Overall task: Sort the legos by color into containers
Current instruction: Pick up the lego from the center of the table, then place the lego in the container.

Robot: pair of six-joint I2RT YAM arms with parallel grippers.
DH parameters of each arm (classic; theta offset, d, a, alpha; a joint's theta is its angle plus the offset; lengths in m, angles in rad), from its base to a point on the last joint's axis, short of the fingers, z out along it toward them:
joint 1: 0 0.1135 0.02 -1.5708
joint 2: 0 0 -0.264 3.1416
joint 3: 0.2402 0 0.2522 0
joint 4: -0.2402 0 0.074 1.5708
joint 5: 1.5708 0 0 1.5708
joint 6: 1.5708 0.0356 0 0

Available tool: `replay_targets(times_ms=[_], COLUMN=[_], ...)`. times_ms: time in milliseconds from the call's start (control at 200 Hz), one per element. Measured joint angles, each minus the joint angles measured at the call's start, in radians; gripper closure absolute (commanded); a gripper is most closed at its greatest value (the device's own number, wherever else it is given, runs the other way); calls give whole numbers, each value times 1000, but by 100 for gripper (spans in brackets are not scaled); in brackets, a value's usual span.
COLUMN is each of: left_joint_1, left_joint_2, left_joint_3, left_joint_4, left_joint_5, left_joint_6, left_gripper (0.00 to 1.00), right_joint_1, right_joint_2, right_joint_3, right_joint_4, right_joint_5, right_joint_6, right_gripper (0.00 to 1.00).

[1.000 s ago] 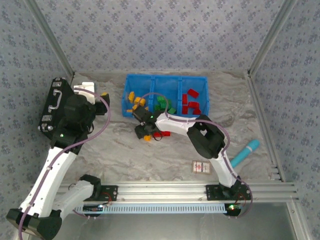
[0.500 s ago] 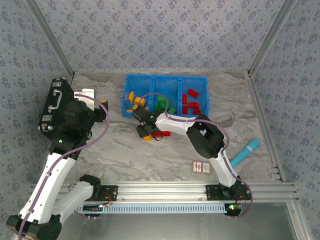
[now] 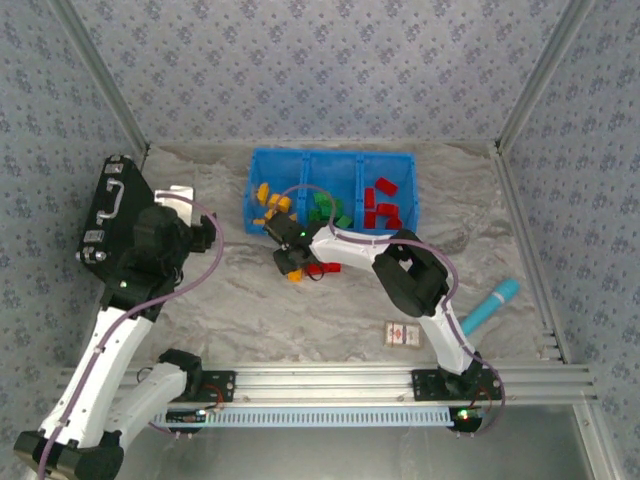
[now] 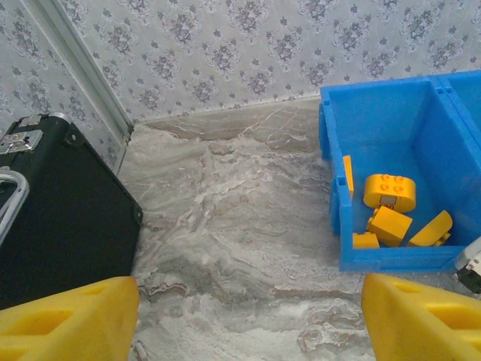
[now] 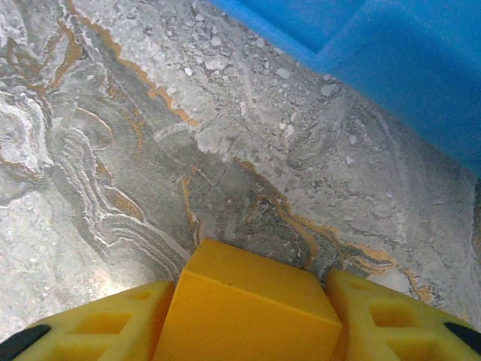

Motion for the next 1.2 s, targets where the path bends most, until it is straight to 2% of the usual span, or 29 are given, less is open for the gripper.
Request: replay_targets(times_ms=[460, 660, 1200], left_joint_1=[34, 61, 96], left_joint_2=[-91, -116, -128], left_joint_3=[-56, -126, -183], left_joint_4=[-42, -43, -40], left_joint_5=[-6, 5, 39], left_joint_6=[7, -3, -19], left_gripper=[20, 20, 20], right_joint_1=[11, 11, -22], right_joint_2=[-7, -16, -11], right_joint_3=[48, 124, 291], right_joint_4=[-13, -18, -29], right_joint_5=[8, 24, 74], right_joint_6=[-67, -118, -232], right_gripper=[59, 59, 61])
